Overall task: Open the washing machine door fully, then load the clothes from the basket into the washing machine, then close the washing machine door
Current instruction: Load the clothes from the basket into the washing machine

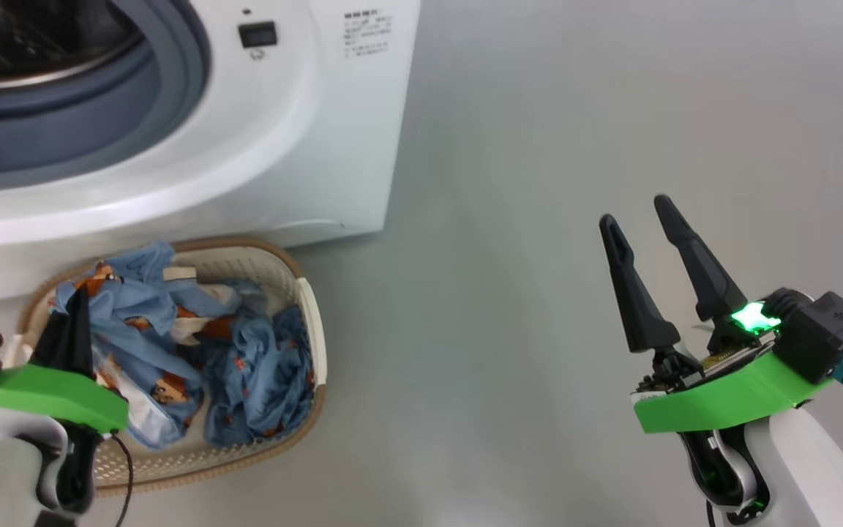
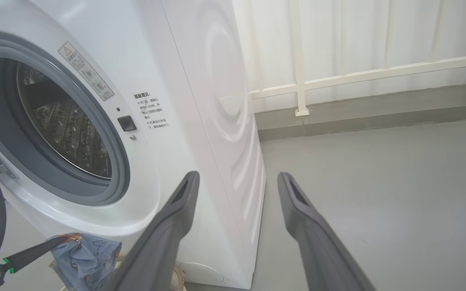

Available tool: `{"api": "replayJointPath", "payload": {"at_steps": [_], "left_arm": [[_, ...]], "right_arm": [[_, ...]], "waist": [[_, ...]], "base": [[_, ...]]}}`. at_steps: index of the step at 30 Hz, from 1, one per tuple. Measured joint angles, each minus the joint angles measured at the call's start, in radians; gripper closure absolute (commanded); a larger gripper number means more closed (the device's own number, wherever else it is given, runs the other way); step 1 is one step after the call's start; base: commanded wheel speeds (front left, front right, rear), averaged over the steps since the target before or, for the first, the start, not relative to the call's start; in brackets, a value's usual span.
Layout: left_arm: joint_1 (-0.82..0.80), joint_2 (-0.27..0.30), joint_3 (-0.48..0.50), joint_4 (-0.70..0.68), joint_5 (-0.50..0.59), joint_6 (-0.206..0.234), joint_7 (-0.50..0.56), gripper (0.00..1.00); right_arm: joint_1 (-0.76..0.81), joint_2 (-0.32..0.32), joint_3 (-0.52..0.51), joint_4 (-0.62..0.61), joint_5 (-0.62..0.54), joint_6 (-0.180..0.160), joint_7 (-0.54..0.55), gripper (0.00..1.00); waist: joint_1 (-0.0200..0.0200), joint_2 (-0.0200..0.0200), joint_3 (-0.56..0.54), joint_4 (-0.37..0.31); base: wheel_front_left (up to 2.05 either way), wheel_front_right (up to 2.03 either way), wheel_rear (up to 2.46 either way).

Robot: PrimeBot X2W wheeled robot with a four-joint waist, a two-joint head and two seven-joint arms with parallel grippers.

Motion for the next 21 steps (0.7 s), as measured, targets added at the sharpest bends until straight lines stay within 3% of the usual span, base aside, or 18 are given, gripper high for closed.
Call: {"api": "replayJointPath", "payload": {"at_steps": [11,21], "left_arm": [[0.144,-0.077,0.177,-0.215,0.162,0.000,0.000,1.00],[0.235,-0.109,0.244,-0.381,0.232,0.000,0.000,1.00]], "right_arm": [[0.067,-0.023,-0.019,0.007,0.009,0.000,0.000,0.00],[0.123,-0.035,-0.030,0.009,0.009,0.000,0.000,0.00]], "waist": [[0.0001,0.0000,-0.103,0.029],[0.0001,0.0000,-0.175,0.049]], "base": [[0.00,0.00,0.00],[0.00,0.00,0.00]]}}
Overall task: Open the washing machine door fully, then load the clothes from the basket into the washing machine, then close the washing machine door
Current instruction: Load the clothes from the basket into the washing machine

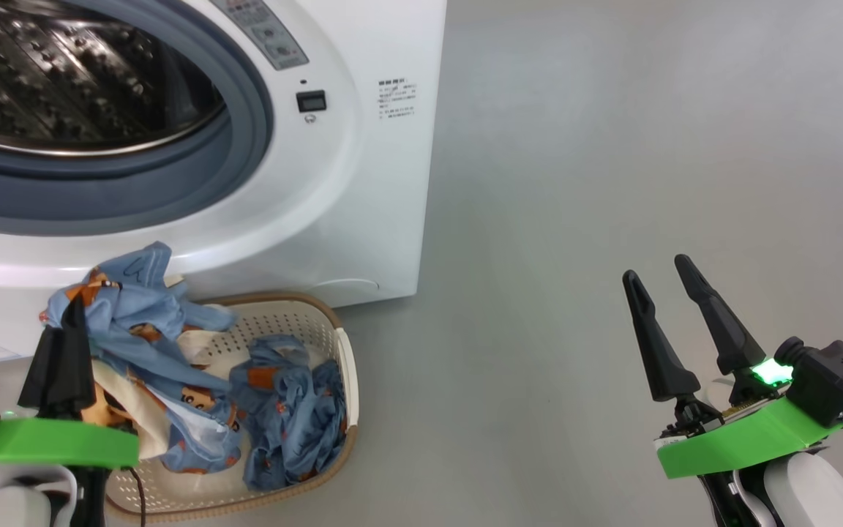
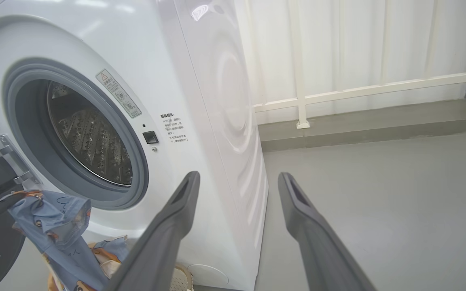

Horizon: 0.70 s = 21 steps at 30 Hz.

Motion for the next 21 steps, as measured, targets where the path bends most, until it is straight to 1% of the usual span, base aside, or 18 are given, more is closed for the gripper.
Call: {"api": "replayJointPath", "payload": {"at_steps": [10,11,16,19,21], "left_arm": [[0.096,-0.023,0.063,-0.107,0.073,0.000,0.000,1.00],[0.119,-0.037,0.083,-0.129,0.099,0.000,-0.001,1.00],[0.173,-0.069,0.126,-0.182,0.157,0.000,-0.001,1.00],[0.189,-0.081,0.134,-0.200,0.176,0.000,-0.001,1.00],[0.202,-0.101,0.141,-0.215,0.194,0.000,-0.001,1.00]], "right_arm": [[0.040,-0.008,-0.014,0.001,0.007,0.000,0.000,0.00],[0.043,-0.011,-0.017,0.001,0.007,0.000,0.000,0.00],[0.062,-0.013,-0.024,0.000,0.008,0.000,0.000,0.00],[0.079,-0.014,-0.027,0.001,0.008,0.000,0.000,0.00],[0.084,-0.013,-0.032,0.000,0.008,0.000,0.000,0.00]], "waist": [[0.0000,0.0000,-0.049,0.009],[0.0000,0.0000,-0.058,0.009],[0.0000,0.0000,-0.074,0.011],[0.0000,0.0000,-0.076,0.013],[0.0000,0.0000,-0.073,0.016]], "base": [[0.00,0.00,0.00],[0.00,0.00,0.00],[0.00,0.00,0.00],[0.00,0.00,0.00],[0.00,0.00,0.00]]}}
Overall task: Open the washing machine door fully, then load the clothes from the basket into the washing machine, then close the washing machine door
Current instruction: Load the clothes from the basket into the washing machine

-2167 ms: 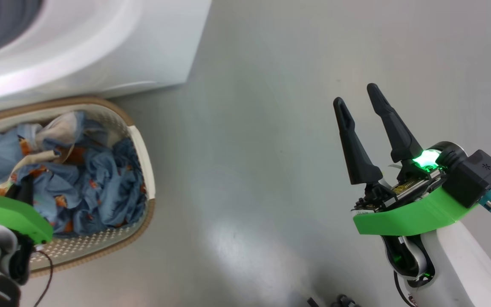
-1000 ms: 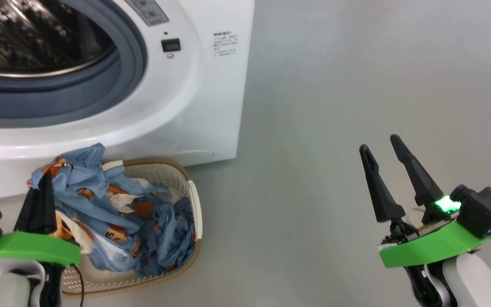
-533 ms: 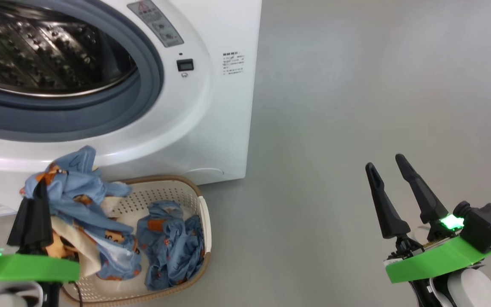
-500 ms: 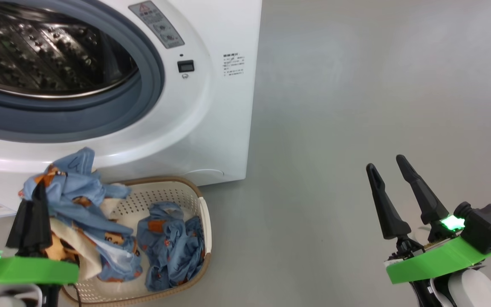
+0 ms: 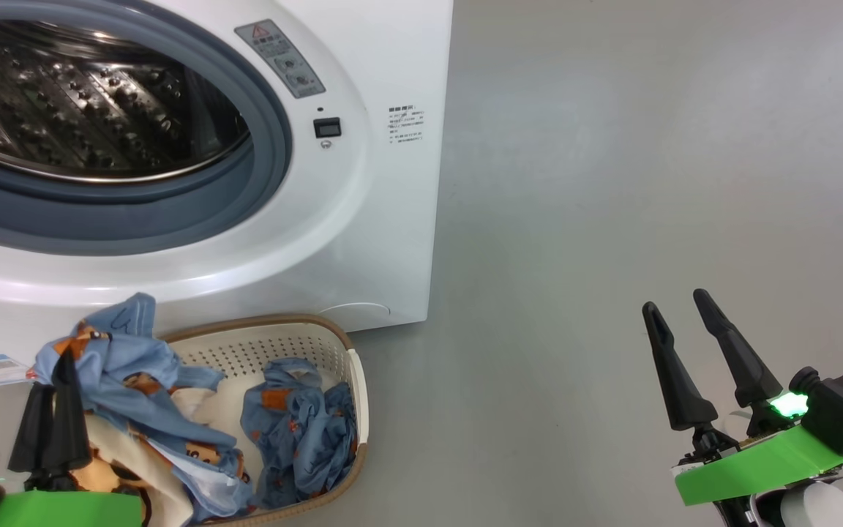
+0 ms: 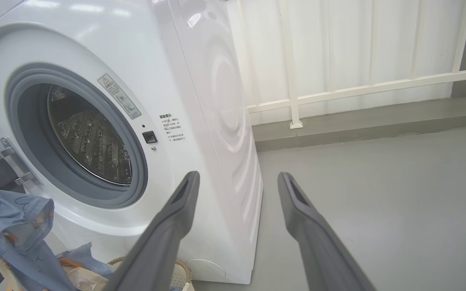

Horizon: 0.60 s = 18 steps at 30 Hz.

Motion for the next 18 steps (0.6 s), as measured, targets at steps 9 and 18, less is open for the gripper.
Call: {"api": "replayJointPath", "payload": {"at_steps": [9,18], "left_arm": [[-0.003,-0.009,0.004,-0.007,0.026,0.000,0.000,1.00],[-0.121,0.001,0.016,0.034,0.045,0.000,0.000,1.00]], "right_arm": [[0.000,0.005,-0.006,-0.002,0.000,0.000,0.000,0.00],[-0.007,0.017,-0.008,-0.003,-0.002,0.000,0.000,0.00]], "waist": [[0.0000,0.0000,0.024,0.001],[0.0001,0.0000,0.067,-0.004]], "base": [[0.00,0.00,0.00],[0.00,0.00,0.00]]}}
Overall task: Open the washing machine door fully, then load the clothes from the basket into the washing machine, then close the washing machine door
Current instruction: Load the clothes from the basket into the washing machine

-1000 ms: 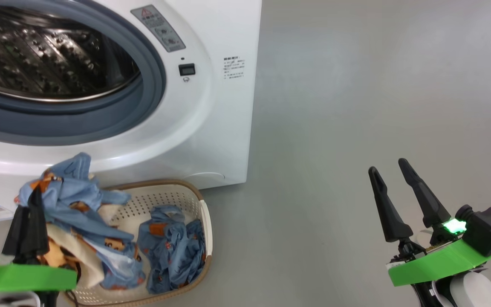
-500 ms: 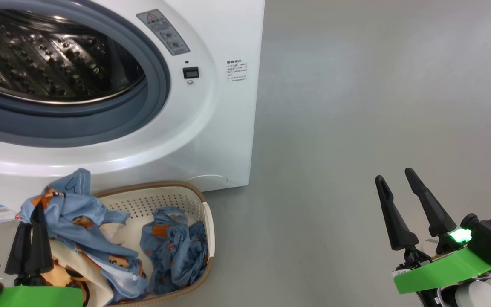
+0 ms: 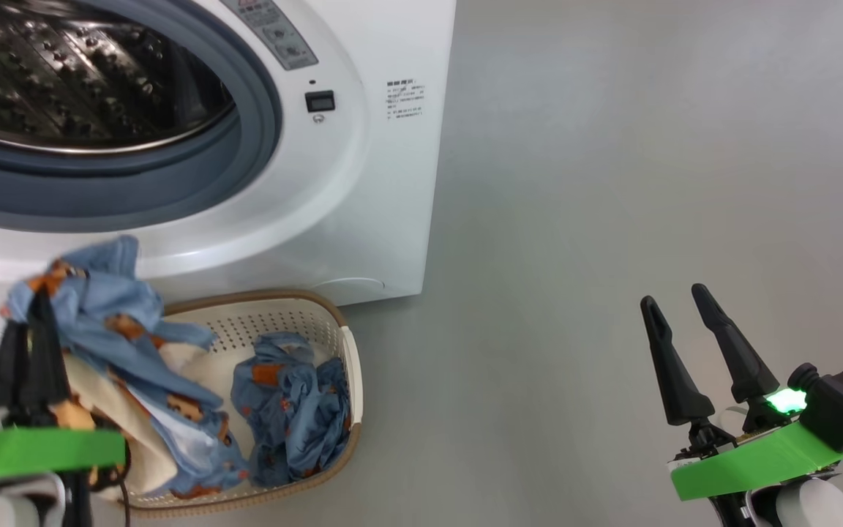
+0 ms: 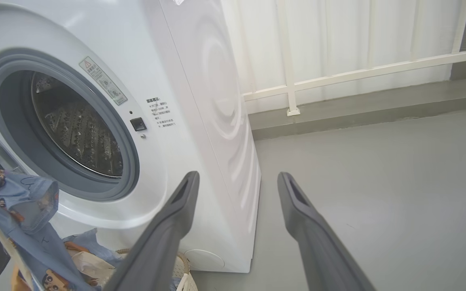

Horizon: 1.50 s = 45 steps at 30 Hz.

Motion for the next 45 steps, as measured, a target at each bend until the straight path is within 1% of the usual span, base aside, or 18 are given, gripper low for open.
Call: {"api": "replayJointPath", "payload": {"at_steps": [4,16,22,27,35,40,45], "left_arm": [[-0.101,0.012,0.005,0.042,0.005,0.000,0.000,1.00],[-0.433,0.093,-0.013,0.251,0.059,0.000,-0.003,1.00],[-0.580,0.134,-0.031,0.399,0.080,0.002,-0.003,1.00],[-0.695,0.150,-0.049,0.538,0.098,0.004,-0.003,1.00],[-0.889,0.187,-0.068,0.750,0.097,0.004,0.016,1.00],[-0.994,0.201,-0.079,0.860,0.096,0.004,0.030,1.00],[-1.064,0.230,-0.102,0.952,0.099,0.004,0.050,1.00]], "right_arm": [[-0.004,0.010,0.002,-0.001,-0.001,0.000,0.000,0.00],[-0.065,0.048,0.014,-0.004,-0.007,0.000,0.000,0.00],[-0.090,0.063,0.021,-0.004,-0.007,0.000,0.000,0.00],[-0.114,0.073,0.026,-0.004,-0.007,0.000,0.000,0.00],[-0.150,0.091,0.051,-0.005,-0.008,0.000,0.000,0.00],[-0.176,0.095,0.059,-0.005,-0.008,0.000,0.000,0.00],[-0.185,0.100,0.081,-0.005,-0.008,0.000,0.000,0.00]], "waist": [[0.0001,0.0000,0.026,-0.004],[0.0002,0.0000,0.117,-0.030],[0.0001,0.0000,0.160,-0.049],[0.0001,0.0000,0.194,-0.066],[0.0001,0.0000,0.256,-0.095],[0.0001,0.0000,0.295,-0.114],[0.0001,0.0000,0.324,-0.136]], "base": [[0.00,0.00,0.00],[0.00,0.00,0.00],[0.00,0.00,0.00],[0.00,0.00,0.00],[0.00,0.00,0.00],[0.00,0.00,0.00],[0.00,0.00,0.00]]}}
